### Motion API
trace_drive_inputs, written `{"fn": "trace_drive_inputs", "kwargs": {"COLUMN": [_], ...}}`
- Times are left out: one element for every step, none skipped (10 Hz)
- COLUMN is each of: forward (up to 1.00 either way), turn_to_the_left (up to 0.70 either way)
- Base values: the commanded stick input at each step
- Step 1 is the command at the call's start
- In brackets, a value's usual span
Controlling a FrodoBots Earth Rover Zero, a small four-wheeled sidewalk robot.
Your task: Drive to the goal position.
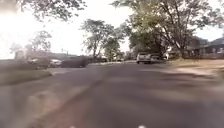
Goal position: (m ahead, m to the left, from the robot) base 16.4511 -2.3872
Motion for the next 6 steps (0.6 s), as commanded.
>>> {"fn": "trace_drive_inputs", "kwargs": {"forward": [1.00, 0.99, 0.78, 0.77, 0.78, 0.78], "turn_to_the_left": [-0.11, -0.21, -0.18, -0.20, -0.17, -0.17]}}
